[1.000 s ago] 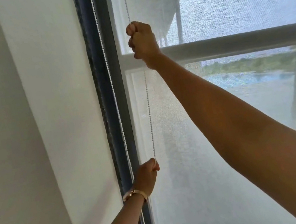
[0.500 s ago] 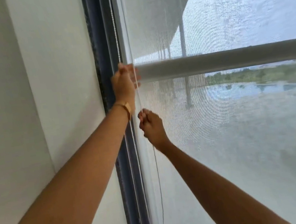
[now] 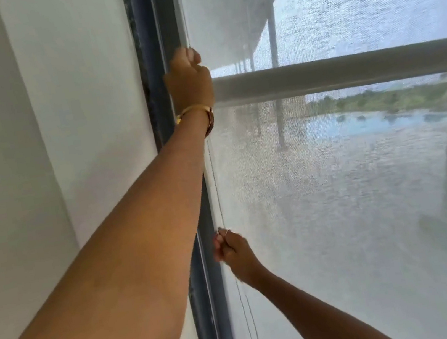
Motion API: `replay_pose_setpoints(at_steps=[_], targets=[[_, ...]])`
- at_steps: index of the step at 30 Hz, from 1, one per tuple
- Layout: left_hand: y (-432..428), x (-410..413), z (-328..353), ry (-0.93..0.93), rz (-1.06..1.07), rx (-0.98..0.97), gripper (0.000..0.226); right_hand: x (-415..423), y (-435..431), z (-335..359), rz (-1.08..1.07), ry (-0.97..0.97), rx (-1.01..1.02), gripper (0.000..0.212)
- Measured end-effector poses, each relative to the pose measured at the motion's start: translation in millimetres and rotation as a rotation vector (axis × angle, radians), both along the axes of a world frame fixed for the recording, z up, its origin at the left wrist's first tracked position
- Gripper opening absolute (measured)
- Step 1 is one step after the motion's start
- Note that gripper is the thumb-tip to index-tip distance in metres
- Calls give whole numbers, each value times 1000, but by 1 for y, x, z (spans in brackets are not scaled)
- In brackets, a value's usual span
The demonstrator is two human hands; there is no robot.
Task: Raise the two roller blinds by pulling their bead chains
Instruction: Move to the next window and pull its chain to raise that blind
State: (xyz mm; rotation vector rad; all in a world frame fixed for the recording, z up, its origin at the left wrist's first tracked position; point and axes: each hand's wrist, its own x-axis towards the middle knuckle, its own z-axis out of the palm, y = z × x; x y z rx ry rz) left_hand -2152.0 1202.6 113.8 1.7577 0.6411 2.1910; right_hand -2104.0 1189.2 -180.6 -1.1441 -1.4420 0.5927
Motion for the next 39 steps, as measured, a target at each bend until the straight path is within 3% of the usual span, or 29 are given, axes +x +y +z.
replay_pose_setpoints(at_steps=[4, 8, 16, 24, 27, 31, 34, 37, 39], targets=[[4, 4, -52, 61, 13, 9, 31, -24, -14, -36, 152, -42, -151, 26], [21, -8, -103, 106, 0, -28, 37, -12, -13, -14, 189, 191, -167, 19], [24, -32, -149, 174, 41, -81, 25, 21, 15, 118, 97, 162, 43, 57], [7, -26, -208, 265, -24, -201, 28, -6, 8, 276, 252, 271, 155, 44], [2, -25, -235, 334, -70, -225, 29, -19, -2, 321, 171, 329, 196, 50], [0, -25, -265, 387, -102, -271, 45, -29, -13, 358, 111, 366, 248, 40], [2, -27, -283, 406, -113, -316, 45, -31, -11, 364, 66, 389, 271, 30], [-1, -27, -293, 426, -152, -399, 28, -25, 2, 355, -58, 343, 352, 31], [0, -24, -301, 470, -194, -436, 32, -19, 10, 344, -131, 288, 415, 32]])
